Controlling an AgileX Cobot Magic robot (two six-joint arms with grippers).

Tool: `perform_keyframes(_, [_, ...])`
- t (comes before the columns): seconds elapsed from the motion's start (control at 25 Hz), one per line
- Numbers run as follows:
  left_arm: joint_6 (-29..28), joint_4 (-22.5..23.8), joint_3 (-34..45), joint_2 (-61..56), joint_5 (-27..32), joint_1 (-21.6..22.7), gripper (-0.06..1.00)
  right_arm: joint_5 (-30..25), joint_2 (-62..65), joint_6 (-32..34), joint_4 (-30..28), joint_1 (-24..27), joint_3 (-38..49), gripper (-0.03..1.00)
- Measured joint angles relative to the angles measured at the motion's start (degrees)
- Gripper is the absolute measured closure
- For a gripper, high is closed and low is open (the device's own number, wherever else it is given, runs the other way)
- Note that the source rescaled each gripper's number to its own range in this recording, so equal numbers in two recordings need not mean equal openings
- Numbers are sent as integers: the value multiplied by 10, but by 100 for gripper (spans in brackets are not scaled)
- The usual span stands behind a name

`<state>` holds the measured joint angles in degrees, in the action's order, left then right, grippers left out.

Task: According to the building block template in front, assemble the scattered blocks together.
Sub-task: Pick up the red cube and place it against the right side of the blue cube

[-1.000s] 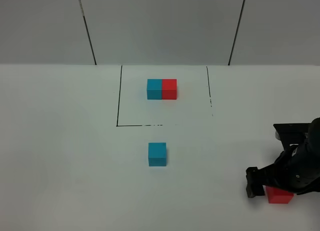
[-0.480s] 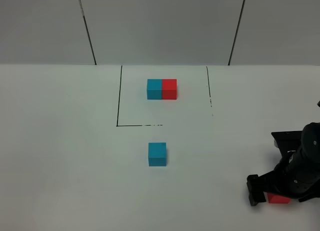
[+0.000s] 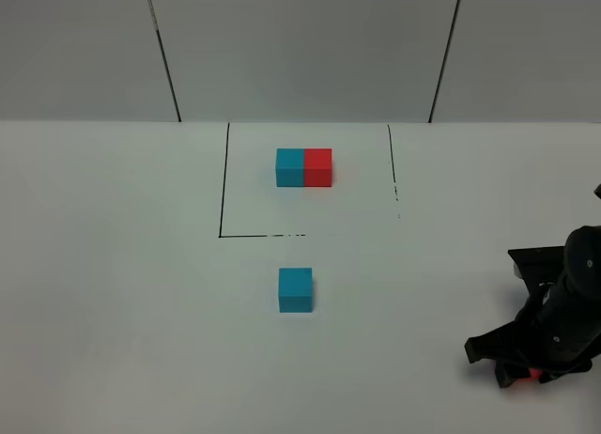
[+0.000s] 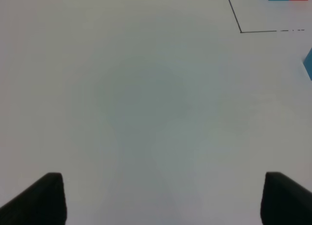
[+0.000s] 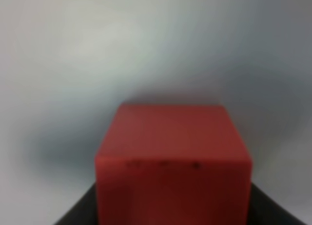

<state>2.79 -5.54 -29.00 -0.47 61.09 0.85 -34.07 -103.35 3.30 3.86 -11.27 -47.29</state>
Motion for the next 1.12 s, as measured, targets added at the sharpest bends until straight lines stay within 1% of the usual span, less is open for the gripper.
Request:
perform_keyframes(0.12, [0, 0, 0, 0, 0, 0, 25, -47, 0, -26, -1, 0, -44, 95])
perform_keyframes(0.24, [0, 0, 0, 0, 0, 0, 25, -111, 6, -69, -15, -7, -106, 95])
perform_keyframes(0.28, [0, 0, 0, 0, 0, 0, 25, -137, 8, -97, -25, -13, -130, 95])
perform_keyframes(0.44, [0, 0, 0, 0, -1, 0, 25, -199, 12, -199, -64, -44, -207, 95])
perform_keyframes(0.52, [1, 0, 0, 0, -1, 0, 25, -218, 12, -265, -71, -65, -239, 95])
perform_keyframes(0.56, [1, 0, 0, 0, -1, 0, 25, -227, 12, -308, -72, -78, -253, 95])
perform_keyframes(0.68, [1, 0, 0, 0, -1, 0, 25, -249, 6, -384, -75, -121, -294, 95])
perform_keyframes(0.8, [1, 0, 0, 0, -1, 0, 25, -276, -22, -423, -83, -163, -342, 95])
perform_keyframes(0.92, [1, 0, 0, 0, 0, 0, 25, -289, -62, -451, -108, -201, -384, 95])
perform_keyframes(1.04, [1, 0, 0, 0, 0, 0, 25, -296, -101, -489, -128, -229, -413, 95])
perform_keyframes(1.12, [1, 0, 0, 0, 0, 0, 25, -299, -124, -505, -127, -240, -430, 95])
